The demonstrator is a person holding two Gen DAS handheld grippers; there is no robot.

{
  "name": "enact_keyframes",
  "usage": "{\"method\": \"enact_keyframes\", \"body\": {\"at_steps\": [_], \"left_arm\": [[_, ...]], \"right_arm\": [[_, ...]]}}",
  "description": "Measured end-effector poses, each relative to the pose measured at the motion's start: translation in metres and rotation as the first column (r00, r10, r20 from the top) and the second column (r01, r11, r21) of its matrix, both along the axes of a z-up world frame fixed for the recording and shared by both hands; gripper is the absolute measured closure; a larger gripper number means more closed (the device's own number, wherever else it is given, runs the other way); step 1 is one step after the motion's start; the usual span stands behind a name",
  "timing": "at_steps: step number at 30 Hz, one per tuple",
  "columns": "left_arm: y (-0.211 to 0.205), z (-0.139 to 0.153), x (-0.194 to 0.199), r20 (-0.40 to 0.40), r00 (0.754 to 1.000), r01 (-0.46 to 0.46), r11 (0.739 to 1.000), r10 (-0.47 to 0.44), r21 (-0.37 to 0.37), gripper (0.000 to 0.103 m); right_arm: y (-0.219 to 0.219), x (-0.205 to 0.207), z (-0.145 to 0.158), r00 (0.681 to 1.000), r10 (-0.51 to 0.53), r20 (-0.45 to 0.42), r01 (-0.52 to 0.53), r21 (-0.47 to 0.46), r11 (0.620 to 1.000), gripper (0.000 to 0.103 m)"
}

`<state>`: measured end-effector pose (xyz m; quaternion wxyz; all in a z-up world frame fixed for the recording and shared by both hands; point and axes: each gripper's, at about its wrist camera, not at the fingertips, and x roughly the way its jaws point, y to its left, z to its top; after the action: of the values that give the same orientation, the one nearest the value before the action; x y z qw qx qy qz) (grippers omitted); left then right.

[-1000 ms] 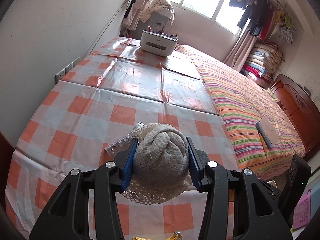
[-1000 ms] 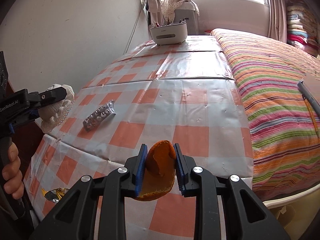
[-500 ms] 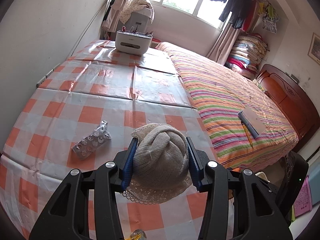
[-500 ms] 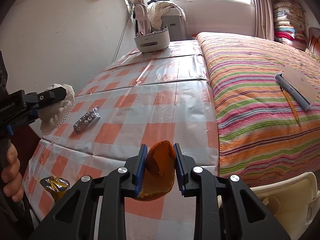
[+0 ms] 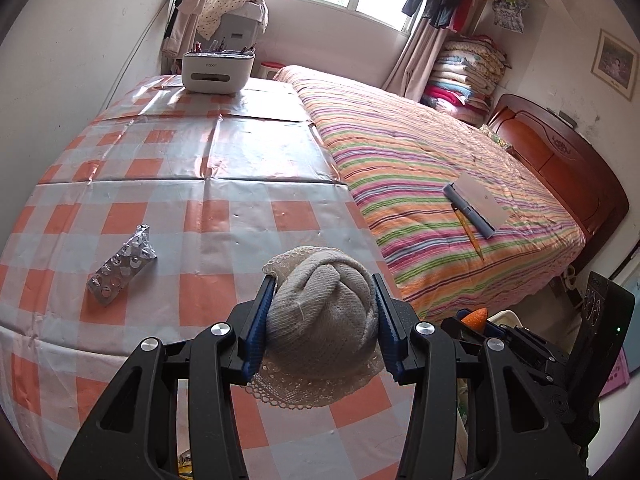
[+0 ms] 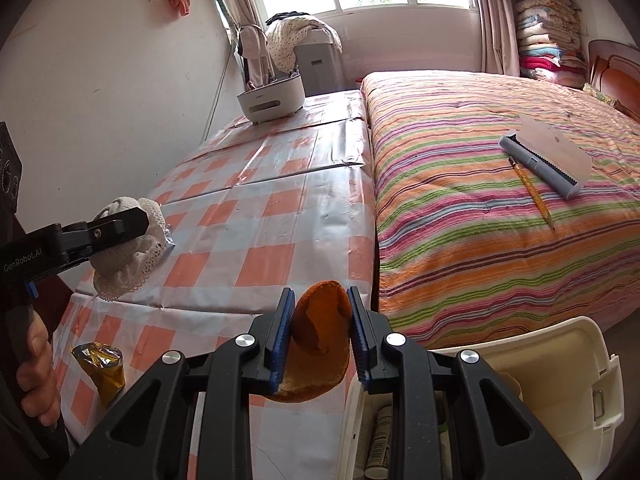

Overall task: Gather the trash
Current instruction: 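Carry the knit hat and orange peel over to the cream bin, then open the left tool to drop the hat while the right tool drops the peel into the bin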

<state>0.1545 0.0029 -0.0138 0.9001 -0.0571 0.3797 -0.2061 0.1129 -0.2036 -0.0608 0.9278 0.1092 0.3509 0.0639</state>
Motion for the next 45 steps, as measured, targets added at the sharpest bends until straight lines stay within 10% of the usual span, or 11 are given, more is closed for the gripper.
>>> {"method": "enact_keyframes", "body": {"at_steps": [27, 32, 45], "left_arm": [[-0.087, -0.014, -0.046, -0.013, 0.979, 0.205, 0.978, -0.204, 0.043, 0.058], [-0.099, -0.018, -0.053, -0.023, 0.972, 0.236, 0.97, -0.235, 0.05, 0.058], [-0.136, -0.028, -0.072, -0.05, 0.944, 0.329, 0.943, -0.327, 0.048, 0.057]], "right_arm": [[-0.081, -0.078, -0.007, 0.961, -0.268, 0.066, 0.266, 0.042, 0.963, 0.074], [-0.093, -0.092, -0.003, 0.94, -0.322, 0.11, 0.315, 0.075, 0.946, 0.038], [-0.126, -0.116, 0.008, 0.866, -0.464, 0.185, 0.426, 0.212, 0.88, 0.036]]}}
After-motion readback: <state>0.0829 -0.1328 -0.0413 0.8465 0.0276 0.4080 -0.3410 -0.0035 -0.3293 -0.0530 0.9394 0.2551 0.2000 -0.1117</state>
